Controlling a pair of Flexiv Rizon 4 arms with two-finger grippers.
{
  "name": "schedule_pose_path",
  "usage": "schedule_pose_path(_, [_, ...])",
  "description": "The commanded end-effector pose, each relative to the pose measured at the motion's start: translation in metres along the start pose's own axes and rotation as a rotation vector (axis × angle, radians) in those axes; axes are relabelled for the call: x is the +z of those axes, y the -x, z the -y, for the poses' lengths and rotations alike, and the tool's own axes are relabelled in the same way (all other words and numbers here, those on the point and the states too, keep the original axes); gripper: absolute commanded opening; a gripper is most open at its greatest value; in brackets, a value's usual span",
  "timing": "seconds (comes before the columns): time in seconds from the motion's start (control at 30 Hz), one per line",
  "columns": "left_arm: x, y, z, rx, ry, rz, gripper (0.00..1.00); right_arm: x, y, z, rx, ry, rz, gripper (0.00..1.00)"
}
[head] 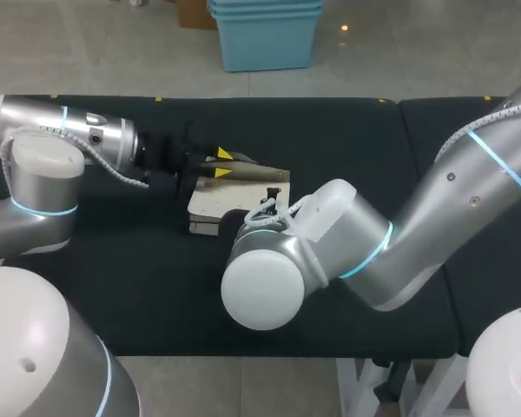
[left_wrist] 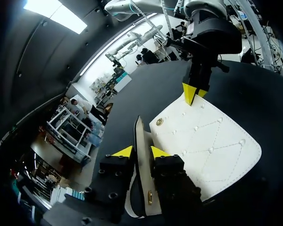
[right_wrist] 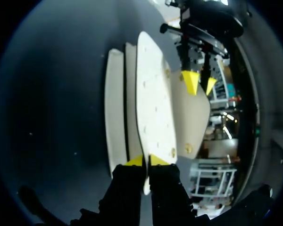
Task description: Pick up the bag, open it, inspect its contents, close it, and place it on the opposite side
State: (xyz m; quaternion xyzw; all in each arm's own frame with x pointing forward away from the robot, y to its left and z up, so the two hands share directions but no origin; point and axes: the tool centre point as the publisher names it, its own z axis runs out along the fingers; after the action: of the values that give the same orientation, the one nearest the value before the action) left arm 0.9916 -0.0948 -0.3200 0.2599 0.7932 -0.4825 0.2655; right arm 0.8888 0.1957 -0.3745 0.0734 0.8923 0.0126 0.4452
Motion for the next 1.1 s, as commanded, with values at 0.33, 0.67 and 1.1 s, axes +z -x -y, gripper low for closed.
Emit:
schedule_pose_path(0.33, [-0.002,-0.026,0.008,0.147,0.017,0.088,0.00,0.001,-0.001,-0.001,0.001,-0.001,0.003,0.00])
schedule_pose_path(0.67, [-0.002,-0.037,0.003,0.152,0.028,0.101,0.00,0.001,-0.001,-0.001,0.001,-0.001,0.003,0.00])
schedule_pose_path(1.1, [-0.002,-0.036,0.004,0.177,0.022,0.097,0.00,0.001,-0.001,-0.001,0.001,-0.001,0.003,0.00])
